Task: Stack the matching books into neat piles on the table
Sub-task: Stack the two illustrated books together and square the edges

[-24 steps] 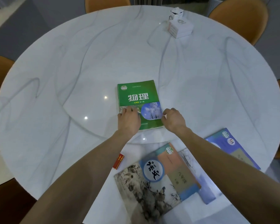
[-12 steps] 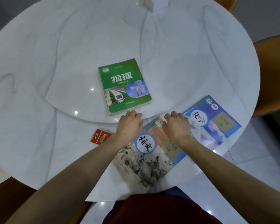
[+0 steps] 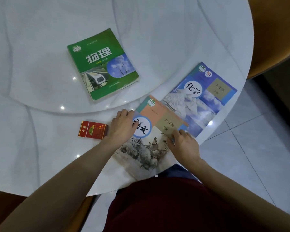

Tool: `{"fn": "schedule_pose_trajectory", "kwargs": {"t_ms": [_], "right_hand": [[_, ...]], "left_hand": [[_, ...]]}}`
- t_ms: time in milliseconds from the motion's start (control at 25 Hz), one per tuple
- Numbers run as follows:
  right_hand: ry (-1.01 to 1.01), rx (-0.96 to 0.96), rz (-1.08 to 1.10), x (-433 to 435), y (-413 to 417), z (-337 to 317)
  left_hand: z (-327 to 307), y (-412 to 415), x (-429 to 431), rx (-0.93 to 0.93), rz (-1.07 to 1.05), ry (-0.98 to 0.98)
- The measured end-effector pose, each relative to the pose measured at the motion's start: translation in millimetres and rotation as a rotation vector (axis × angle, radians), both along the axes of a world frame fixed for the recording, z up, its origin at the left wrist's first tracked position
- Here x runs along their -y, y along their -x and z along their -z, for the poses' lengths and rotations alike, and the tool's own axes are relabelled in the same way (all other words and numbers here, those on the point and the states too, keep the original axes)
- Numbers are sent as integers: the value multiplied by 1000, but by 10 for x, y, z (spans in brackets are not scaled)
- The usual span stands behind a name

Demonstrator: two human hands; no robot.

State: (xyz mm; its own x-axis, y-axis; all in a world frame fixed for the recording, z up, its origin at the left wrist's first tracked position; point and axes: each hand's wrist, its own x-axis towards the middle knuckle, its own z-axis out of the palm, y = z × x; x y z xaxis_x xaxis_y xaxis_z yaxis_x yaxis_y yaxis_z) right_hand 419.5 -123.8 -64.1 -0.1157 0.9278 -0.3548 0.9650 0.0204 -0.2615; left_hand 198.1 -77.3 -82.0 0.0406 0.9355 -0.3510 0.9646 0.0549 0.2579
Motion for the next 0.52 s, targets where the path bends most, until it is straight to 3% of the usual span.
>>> {"fn": "schedule_pose_trajectory", "kwargs": {"t_ms": [280,520], "right_hand": [[341,-442,741,214,81,178],[358,-485,834,193,116,221]], "left_hand": [[10,38,-116,242,-286,101],[-96,193,-107,607,-238,301]]}}
